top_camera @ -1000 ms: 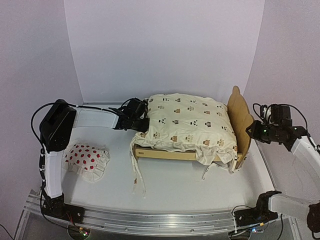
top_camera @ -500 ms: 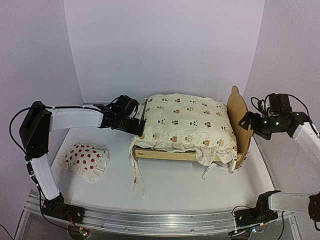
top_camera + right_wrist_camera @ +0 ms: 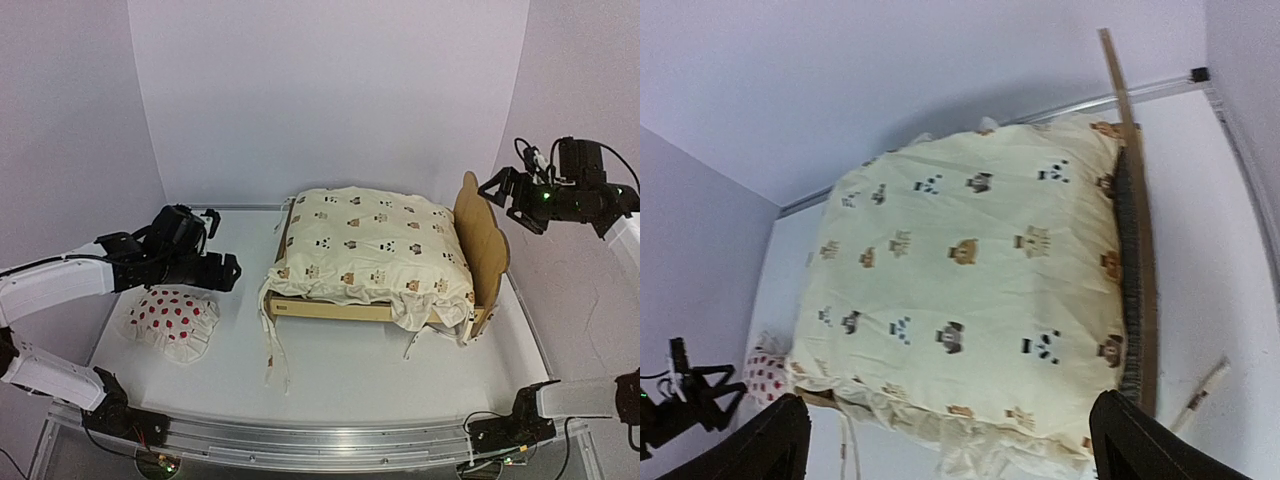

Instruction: Set up the pet bed

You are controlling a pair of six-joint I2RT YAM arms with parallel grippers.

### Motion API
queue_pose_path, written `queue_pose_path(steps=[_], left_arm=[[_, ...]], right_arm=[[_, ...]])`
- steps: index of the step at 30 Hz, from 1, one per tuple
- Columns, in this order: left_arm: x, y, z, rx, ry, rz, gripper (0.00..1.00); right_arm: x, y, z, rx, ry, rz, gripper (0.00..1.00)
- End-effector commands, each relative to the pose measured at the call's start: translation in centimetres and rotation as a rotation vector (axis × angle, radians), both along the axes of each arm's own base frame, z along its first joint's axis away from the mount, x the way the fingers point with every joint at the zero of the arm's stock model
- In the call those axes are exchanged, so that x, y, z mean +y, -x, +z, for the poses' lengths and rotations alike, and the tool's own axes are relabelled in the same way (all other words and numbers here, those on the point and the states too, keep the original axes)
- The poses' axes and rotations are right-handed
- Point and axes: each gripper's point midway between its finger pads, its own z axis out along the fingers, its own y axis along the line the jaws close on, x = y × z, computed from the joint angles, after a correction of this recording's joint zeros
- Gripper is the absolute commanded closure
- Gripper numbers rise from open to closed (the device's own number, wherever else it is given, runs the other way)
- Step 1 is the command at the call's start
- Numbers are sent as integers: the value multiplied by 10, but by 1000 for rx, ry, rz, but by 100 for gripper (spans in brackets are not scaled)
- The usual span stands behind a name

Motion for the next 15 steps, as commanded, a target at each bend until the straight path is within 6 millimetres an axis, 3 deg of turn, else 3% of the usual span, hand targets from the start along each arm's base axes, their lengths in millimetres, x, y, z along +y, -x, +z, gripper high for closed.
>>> queue_pose_path(steps=[1, 3, 8, 15], left_arm=[[-4, 30, -3, 71, 108, -58, 16], [-8, 40, -5, 100, 161, -79, 19], [-23, 62, -20, 188, 240, -160, 23], [-45, 57, -38, 192, 226, -213, 34]], right_arm=[[48, -8, 40, -48, -217, 166, 2], [66, -9, 43, -59, -209, 211, 2], [120, -2, 27, -28, -143, 350, 2], [179, 16, -19, 53, -45, 501, 6]])
